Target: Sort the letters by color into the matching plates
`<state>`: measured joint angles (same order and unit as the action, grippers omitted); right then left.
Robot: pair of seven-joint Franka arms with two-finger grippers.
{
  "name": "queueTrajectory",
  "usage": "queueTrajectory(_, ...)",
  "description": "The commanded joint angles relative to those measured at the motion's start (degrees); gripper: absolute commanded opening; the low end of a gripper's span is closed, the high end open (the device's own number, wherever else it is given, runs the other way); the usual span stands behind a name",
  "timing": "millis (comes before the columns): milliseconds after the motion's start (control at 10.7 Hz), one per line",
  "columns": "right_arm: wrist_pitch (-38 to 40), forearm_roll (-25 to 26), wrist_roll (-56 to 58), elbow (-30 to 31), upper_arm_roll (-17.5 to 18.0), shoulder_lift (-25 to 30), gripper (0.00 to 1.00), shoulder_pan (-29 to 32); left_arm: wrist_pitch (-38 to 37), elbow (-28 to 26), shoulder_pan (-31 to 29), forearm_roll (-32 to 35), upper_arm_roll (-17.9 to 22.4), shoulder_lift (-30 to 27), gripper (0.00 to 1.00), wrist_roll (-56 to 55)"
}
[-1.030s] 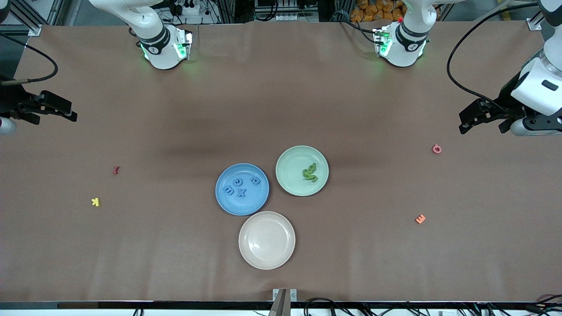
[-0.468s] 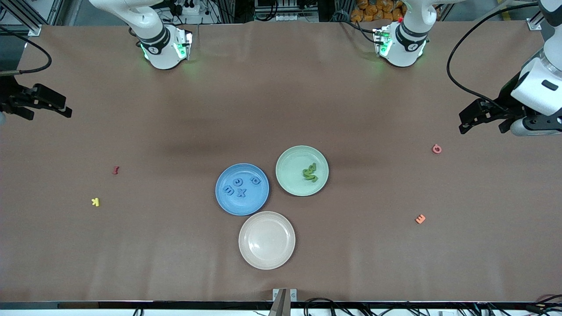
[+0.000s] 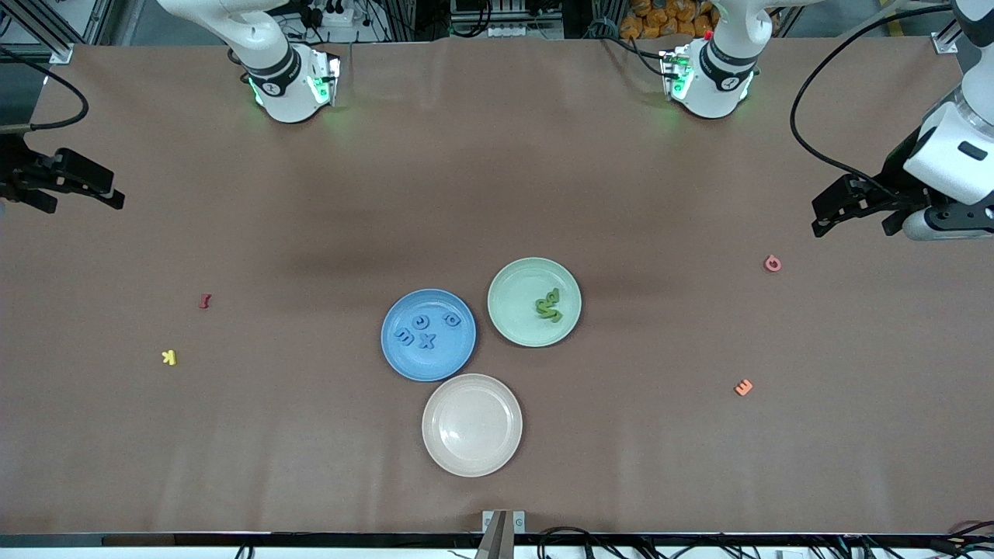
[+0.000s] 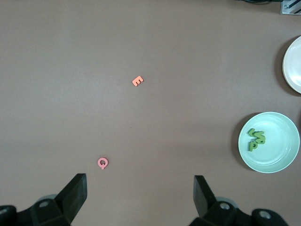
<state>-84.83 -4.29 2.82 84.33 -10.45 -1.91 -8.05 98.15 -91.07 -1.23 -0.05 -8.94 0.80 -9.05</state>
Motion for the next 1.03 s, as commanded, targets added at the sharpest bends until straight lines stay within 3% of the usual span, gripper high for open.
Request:
queueTrajectory(0,0.11,0.95,-0.89,-2.76,0.43,-0.28,1.0,0.67,-0.07,0.28,-0.09,0.93,-0.12,-0.36,1.0,0.96)
queueTrajectory(936,-0.24,0.86,-0.8,-5.05,3.07,-1.16,1.0,2.79,-0.07,0.28,-0.18,0.93,-0.12,-0.27,1.0,0.96)
